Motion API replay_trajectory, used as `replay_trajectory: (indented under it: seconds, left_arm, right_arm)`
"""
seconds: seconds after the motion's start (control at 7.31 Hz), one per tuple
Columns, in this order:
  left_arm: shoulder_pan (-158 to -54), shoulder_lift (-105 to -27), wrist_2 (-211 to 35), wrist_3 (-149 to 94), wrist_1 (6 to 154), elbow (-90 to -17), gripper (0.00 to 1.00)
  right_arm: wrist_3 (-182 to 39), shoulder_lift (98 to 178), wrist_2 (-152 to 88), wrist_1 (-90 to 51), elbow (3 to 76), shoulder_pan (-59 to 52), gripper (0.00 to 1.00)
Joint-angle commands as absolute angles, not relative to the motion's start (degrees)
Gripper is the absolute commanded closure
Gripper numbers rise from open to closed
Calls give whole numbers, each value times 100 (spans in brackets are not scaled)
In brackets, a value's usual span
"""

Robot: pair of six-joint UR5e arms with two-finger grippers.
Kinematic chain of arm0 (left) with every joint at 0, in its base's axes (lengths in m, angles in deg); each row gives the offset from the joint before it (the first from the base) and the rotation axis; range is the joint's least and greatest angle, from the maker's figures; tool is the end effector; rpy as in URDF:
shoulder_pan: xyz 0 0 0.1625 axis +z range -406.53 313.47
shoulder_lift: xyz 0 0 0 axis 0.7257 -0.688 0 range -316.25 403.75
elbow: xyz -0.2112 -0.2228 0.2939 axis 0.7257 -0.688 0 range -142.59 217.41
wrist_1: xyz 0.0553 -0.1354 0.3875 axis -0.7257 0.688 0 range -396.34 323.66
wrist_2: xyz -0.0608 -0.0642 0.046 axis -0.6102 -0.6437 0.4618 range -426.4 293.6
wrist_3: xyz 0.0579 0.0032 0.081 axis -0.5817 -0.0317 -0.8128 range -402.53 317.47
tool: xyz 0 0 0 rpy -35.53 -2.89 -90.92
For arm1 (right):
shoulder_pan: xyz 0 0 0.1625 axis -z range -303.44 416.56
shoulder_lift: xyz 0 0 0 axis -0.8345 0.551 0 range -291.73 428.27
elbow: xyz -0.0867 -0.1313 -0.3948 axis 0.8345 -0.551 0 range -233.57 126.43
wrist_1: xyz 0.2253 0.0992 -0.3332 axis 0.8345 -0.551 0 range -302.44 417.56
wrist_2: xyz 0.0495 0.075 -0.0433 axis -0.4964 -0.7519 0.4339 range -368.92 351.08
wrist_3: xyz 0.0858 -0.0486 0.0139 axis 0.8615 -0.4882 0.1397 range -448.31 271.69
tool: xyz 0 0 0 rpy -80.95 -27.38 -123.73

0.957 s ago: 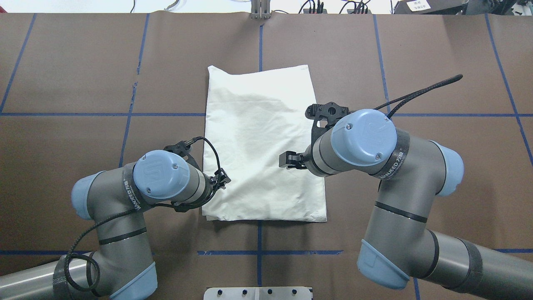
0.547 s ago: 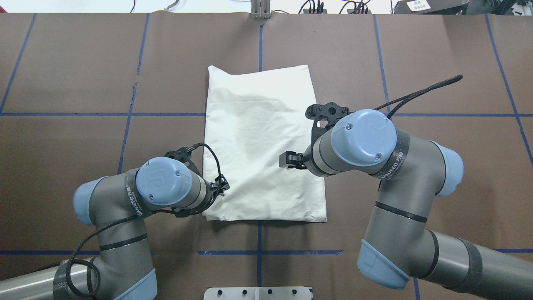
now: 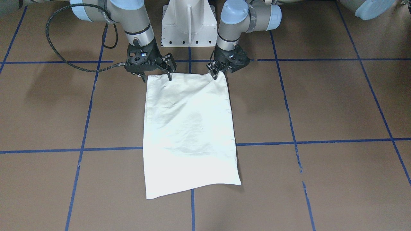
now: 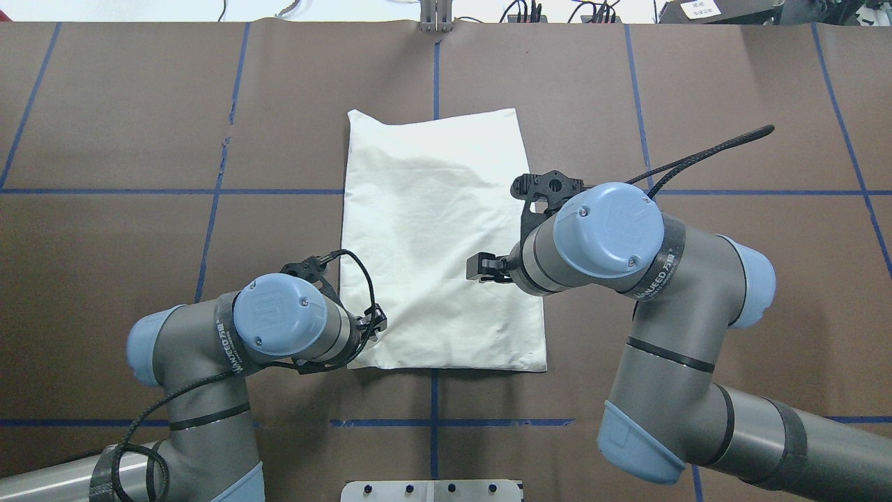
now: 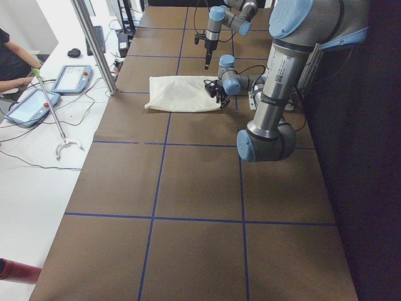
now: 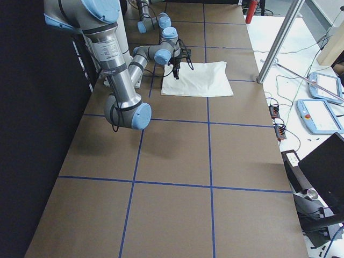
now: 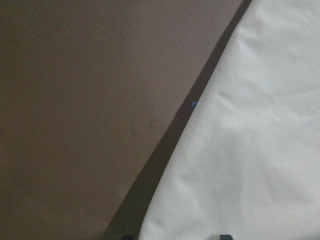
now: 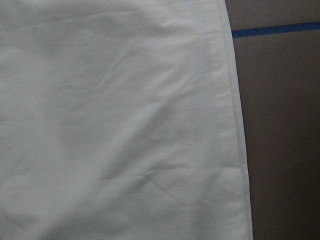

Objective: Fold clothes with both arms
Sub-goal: 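Move both grippers to the two corners of the shirt edge nearest the robot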

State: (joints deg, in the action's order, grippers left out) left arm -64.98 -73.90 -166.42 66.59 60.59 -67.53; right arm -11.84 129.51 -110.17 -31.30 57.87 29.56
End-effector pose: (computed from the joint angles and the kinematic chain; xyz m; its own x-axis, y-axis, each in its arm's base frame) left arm 0.5564 -0.3080 0.2614 0.5208 -0.5137 -0.6818 0.3775 0.8549 -0.3558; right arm -0.4777 -0.3713 0.2168 0.6136 0.0551 0.7877 -0.1708 0.9832 0.0642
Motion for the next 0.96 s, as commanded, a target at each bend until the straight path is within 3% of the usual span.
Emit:
replay_trajectory:
  seconds: [0.0,0.82]
  left_arm:
    - [-6481,-7350,-16642,6611,6007,-6771,100]
    - [-6481,-7367,-16677,6567,6025,-7050,100]
  right_arm:
    - [-984,12944,-11008,-3130,5778,3019,0]
    - [2688,12953,-10192,-2277,4981,4073,0]
